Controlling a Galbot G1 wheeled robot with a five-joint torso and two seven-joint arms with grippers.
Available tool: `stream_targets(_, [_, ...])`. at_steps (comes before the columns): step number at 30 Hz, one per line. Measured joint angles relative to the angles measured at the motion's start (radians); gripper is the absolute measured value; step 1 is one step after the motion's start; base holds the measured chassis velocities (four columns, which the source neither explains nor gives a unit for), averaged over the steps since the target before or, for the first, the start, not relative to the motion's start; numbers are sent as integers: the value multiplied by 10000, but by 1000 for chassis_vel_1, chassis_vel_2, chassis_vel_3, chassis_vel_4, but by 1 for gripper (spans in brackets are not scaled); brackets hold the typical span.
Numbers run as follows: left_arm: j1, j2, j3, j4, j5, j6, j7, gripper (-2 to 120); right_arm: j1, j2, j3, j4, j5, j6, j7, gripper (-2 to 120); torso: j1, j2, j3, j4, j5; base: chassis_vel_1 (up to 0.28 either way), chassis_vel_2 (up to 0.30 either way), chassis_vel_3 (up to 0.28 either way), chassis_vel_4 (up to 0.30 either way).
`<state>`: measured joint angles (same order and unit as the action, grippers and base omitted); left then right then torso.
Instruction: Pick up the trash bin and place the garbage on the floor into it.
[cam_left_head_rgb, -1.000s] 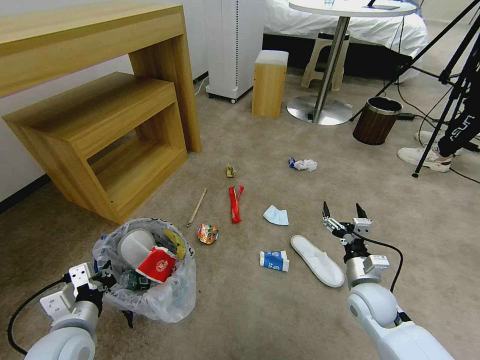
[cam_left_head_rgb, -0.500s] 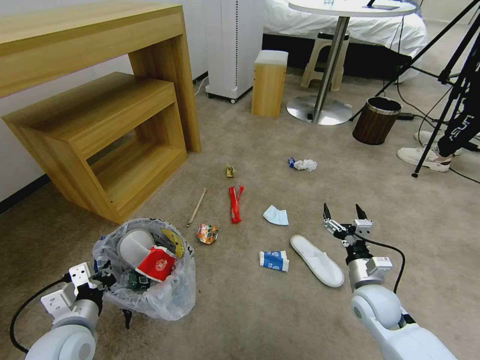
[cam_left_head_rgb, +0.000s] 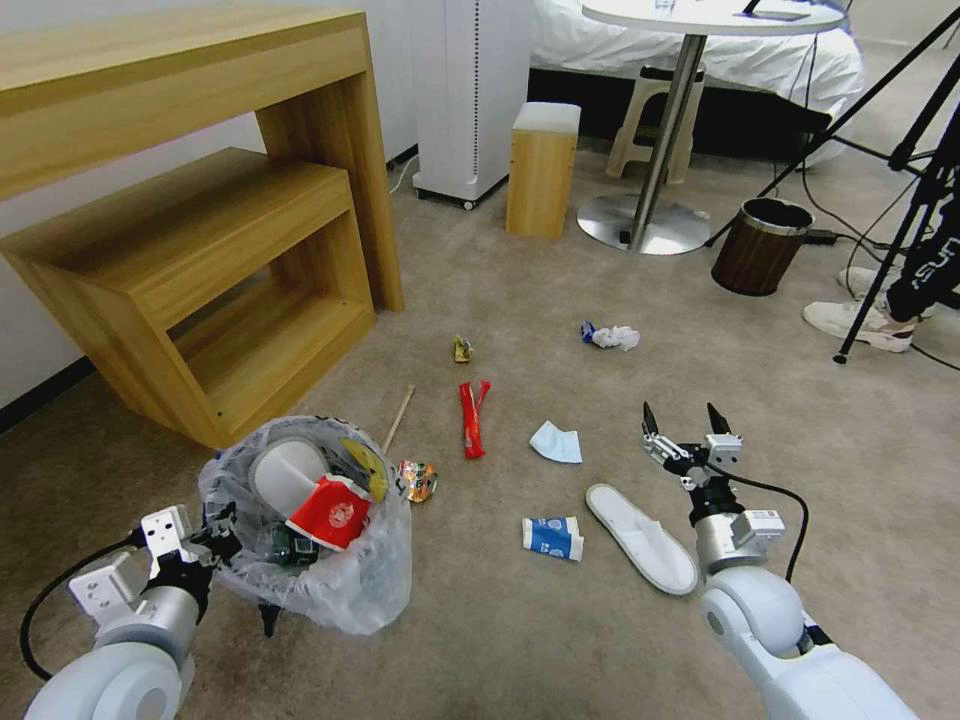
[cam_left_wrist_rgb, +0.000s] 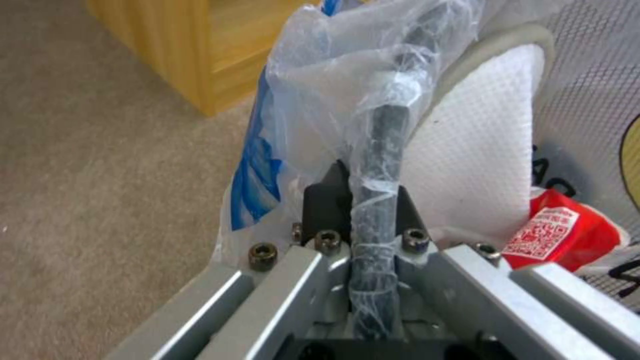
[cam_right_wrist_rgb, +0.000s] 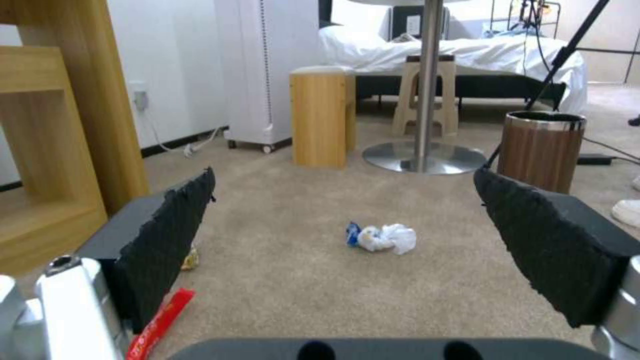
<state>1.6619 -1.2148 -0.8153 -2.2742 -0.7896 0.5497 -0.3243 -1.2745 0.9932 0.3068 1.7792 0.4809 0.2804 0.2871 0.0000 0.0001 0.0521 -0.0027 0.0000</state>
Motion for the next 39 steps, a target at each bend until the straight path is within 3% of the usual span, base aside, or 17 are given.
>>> stream_targets(13, [38,1978,-250,594,-301,472,547,1,-224,101,140,70,-69,-24,-86,99,0,0,0,0,-1,-44,35,37,-47])
stream_targets(16, [-93,2937,-340,1013,-682,629,639,1,-286,213,226,106,-123,-59,-87,99,0,0,0,0,-2,-26,37,39,-40])
stream_targets(23, [-77,4255,-385,1353,-1301,960,780,1,-353,267,411,92,-155,-66,-92,99,0,0,1,-1,-2,-53,57,59,-62])
stream_targets(32, [-23,4550,-378,1335,-1386,1128,825,1,-350,189,482,61,-120,-47,-123,99,0,0,0,0,0,-52,61,52,-57])
stream_targets(39, [-40,4240,-449,1105,-1715,1059,636,1,-197,222,297,94,-9,-207,0,99,0,0,1,0,-1,-60,46,59,-57])
